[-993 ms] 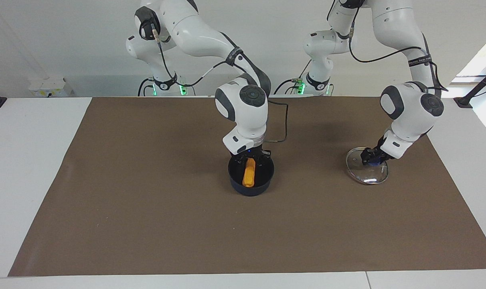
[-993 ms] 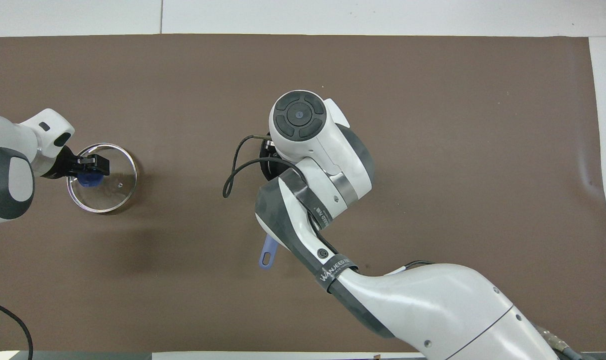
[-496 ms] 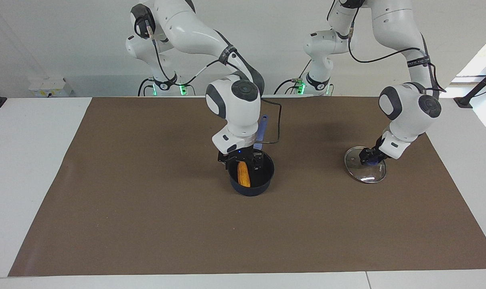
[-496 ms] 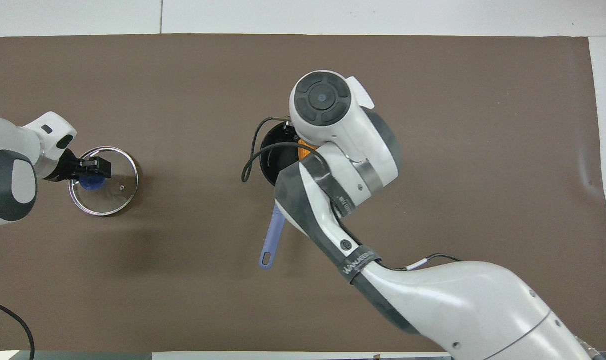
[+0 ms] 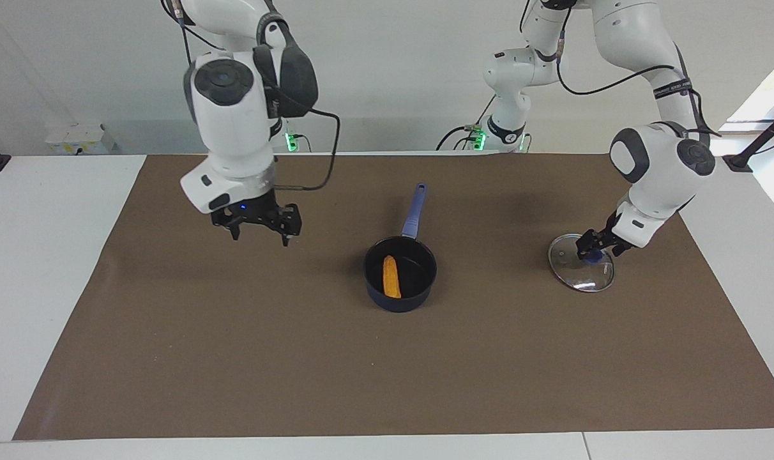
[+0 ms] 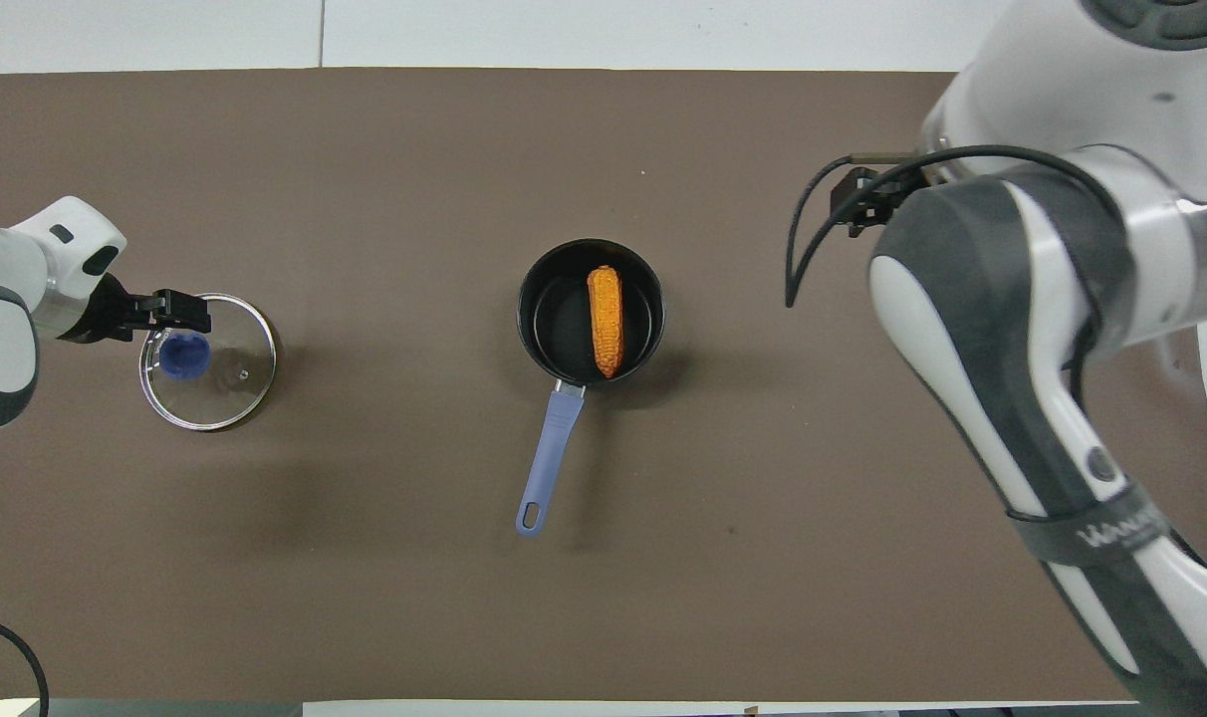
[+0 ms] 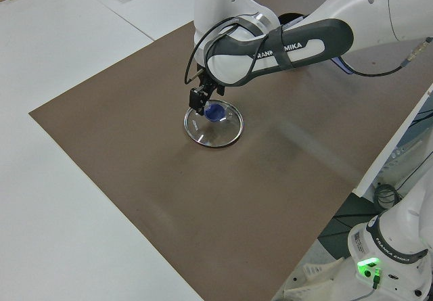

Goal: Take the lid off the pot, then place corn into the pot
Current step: 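Withdraw the right gripper while the left gripper sets the lid down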

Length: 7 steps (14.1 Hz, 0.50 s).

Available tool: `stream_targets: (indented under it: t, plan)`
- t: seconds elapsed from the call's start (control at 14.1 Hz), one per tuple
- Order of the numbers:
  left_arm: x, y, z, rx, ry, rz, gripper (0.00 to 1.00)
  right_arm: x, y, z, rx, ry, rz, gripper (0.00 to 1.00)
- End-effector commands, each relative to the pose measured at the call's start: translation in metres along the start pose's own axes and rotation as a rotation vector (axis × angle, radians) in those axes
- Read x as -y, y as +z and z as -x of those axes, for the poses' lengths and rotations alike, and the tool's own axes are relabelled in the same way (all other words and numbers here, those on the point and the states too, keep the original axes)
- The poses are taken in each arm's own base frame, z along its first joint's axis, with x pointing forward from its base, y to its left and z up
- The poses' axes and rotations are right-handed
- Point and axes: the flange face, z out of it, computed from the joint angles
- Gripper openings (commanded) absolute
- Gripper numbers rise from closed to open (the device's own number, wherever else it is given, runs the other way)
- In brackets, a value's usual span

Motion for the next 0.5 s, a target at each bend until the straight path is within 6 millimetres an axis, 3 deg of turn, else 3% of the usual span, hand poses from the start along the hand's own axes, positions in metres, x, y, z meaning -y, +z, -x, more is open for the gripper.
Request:
stream_targets:
  t: [0.0,0.14,0.28,0.43]
  plan:
    - [-0.012,-0.069,-0.013,0.006,0.011,0.002,1.0,-0.06,-0.015,0.012,0.045,0.003,0.009,1.0]
    - [-0.021,-0.11,-0.004,0.0,0.025,0.004,1.0,-0.107,-0.012,0.006,0.062,-0.029,-0.01,1.0]
    - [-0.032,-0.148,0.016,-0.013,0.043,0.002,1.0,-0.122,-0.009,0.015,0.084,-0.027,-0.025,1.0]
    - [-0.048,-0.169,0.034,0.007,0.067,-0.01,1.0,-0.12,0.002,0.039,0.114,-0.036,-0.021,1.0]
